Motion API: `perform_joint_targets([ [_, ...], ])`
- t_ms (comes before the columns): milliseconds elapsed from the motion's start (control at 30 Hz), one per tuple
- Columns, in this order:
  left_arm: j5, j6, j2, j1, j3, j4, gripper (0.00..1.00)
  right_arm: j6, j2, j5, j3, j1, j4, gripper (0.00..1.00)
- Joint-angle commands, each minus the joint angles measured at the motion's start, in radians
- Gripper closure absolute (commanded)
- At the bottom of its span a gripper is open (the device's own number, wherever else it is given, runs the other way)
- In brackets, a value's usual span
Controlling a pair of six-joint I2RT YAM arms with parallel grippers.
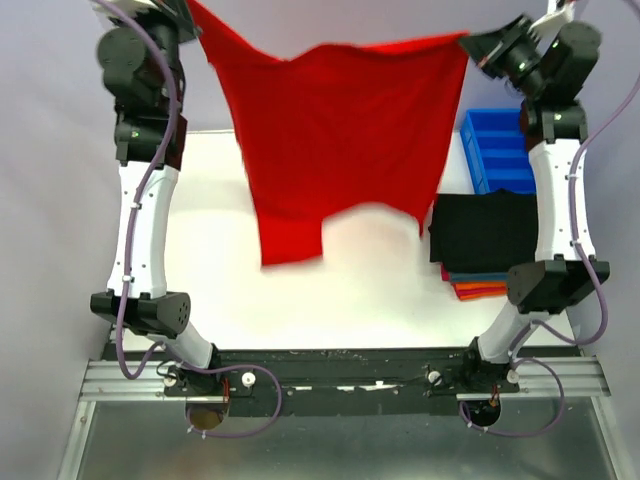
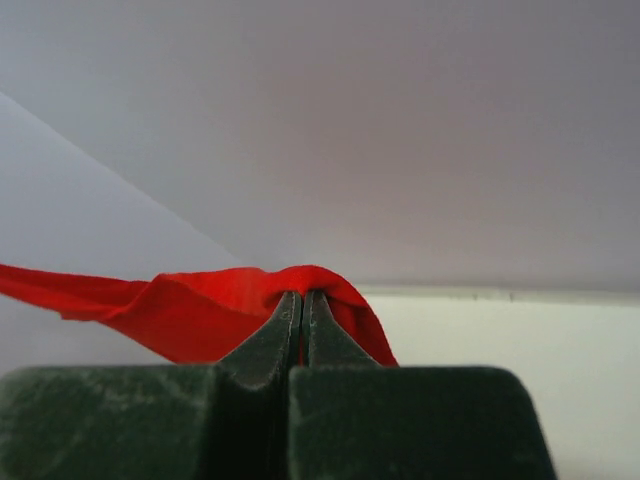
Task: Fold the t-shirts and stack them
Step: Flatten out the tshirt
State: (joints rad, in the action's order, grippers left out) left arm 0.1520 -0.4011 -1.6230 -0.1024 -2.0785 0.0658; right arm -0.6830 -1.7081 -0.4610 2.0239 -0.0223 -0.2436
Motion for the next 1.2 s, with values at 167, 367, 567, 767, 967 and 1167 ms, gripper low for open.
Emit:
perform_joint_targets([
  [167,0.050,0.085,-0.133,0.012,-0.230,-0.093,1.00,-0.171,-0.367,-0.244,0.506,-0.068,0.046,0.99],
  [367,0.096,0.079,-0.034,0.015,0.128,-0.181,1.00,-0.128,-0.270,-0.314,0.120,-0.074,0.167,0.99],
  [567,0.158,-0.024,0.239,0.009,0.651,-0.274,1.00,-0.153,-0.085,-0.312,-0.426,-0.076,0.342,0.99],
  [767,0.264,-0.191,0.524,-0.011,0.987,-0.166,1.00,-0.187,0.005,-0.326,-0.759,-0.073,0.408,0.99],
  [967,0.310,-0.318,0.747,-0.020,1.204,0.076,1.00,-0.127,0.138,-0.283,-1.003,-0.044,0.318,0.99],
  [1167,0.316,-0.358,0.946,-0.022,1.340,0.285,1.00,-0.113,0.356,-0.179,-1.260,-0.016,0.245,0.99],
])
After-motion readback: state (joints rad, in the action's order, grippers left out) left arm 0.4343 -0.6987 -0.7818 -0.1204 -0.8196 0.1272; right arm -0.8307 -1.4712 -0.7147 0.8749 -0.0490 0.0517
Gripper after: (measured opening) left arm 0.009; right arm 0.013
